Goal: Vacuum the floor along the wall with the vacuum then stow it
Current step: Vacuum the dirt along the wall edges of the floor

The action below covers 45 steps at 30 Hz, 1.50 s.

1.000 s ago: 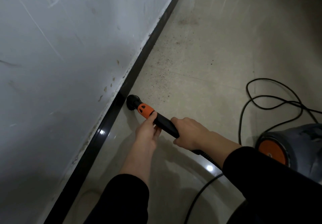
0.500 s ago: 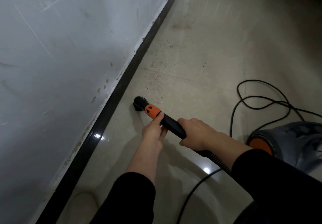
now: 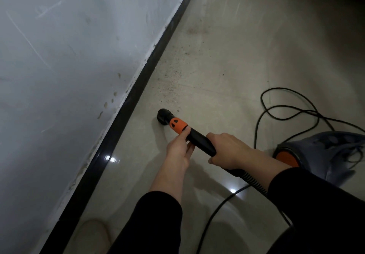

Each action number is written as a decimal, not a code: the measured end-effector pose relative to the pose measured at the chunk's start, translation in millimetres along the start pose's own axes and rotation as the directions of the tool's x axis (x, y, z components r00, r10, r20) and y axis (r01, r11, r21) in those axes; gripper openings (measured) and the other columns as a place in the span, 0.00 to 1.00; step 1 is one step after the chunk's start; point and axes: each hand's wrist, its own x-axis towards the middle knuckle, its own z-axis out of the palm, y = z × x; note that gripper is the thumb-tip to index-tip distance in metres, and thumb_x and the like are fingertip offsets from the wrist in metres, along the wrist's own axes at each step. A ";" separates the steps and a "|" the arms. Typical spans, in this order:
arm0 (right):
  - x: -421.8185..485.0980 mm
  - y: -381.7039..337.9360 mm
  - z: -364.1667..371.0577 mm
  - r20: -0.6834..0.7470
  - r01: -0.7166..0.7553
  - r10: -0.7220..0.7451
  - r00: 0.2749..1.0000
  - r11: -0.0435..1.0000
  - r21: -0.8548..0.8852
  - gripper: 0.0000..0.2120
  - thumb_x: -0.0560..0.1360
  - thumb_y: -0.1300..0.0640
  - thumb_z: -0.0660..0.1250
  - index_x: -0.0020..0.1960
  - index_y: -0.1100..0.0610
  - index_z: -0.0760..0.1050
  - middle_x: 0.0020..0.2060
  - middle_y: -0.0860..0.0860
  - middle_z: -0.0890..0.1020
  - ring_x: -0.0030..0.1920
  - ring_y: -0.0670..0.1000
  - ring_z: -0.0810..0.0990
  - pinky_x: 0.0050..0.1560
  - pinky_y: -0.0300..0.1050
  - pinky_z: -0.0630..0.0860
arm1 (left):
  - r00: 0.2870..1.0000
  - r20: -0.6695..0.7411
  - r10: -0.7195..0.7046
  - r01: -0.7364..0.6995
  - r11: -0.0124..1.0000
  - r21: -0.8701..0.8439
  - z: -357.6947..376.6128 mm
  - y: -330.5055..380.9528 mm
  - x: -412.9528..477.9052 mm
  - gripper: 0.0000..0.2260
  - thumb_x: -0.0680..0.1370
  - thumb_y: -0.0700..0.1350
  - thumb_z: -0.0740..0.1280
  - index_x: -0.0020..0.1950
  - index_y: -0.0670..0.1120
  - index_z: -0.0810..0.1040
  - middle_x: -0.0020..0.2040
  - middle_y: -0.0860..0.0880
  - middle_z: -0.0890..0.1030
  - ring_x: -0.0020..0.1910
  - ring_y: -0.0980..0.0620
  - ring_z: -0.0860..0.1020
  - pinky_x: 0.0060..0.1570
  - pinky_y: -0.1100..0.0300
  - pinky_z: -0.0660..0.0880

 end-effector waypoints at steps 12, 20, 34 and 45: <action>-6.5 13.1 1.3 0.001 -0.043 0.043 0.999 0.999 0.022 0.16 0.73 0.56 0.68 0.58 0.55 0.67 0.45 0.53 0.75 0.45 0.54 0.77 0.41 0.46 0.74 | 0.999 0.033 -0.024 0.022 0.998 0.057 11.9 -7.3 5.1 0.14 0.77 0.42 0.71 0.59 0.38 0.75 0.56 0.42 0.79 0.59 0.44 0.77 0.63 0.51 0.74; 0.7 15.4 0.3 -0.020 -0.084 0.084 0.996 0.996 0.025 0.14 0.73 0.57 0.68 0.53 0.53 0.64 0.43 0.52 0.74 0.42 0.54 0.76 0.39 0.45 0.71 | 0.998 0.048 -0.033 0.029 0.997 0.075 21.2 -4.0 13.3 0.12 0.77 0.42 0.71 0.57 0.39 0.75 0.55 0.43 0.79 0.59 0.44 0.77 0.63 0.51 0.75; 15.9 23.0 -0.3 -0.040 -0.131 0.134 0.990 0.989 0.070 0.14 0.73 0.58 0.67 0.56 0.55 0.65 0.43 0.53 0.75 0.41 0.54 0.76 0.38 0.45 0.72 | 0.998 0.048 -0.047 0.044 0.996 0.076 36.8 0.8 32.1 0.15 0.76 0.42 0.72 0.60 0.38 0.76 0.56 0.43 0.80 0.57 0.45 0.79 0.63 0.52 0.75; 39.0 16.3 -0.9 -0.050 -0.119 0.125 0.991 0.986 0.113 0.16 0.73 0.59 0.66 0.58 0.56 0.66 0.44 0.54 0.76 0.42 0.55 0.78 0.41 0.49 0.76 | 0.999 -0.002 -0.034 0.034 0.999 0.037 35.3 17.4 45.1 0.17 0.75 0.42 0.73 0.60 0.38 0.76 0.58 0.43 0.80 0.56 0.46 0.79 0.61 0.54 0.76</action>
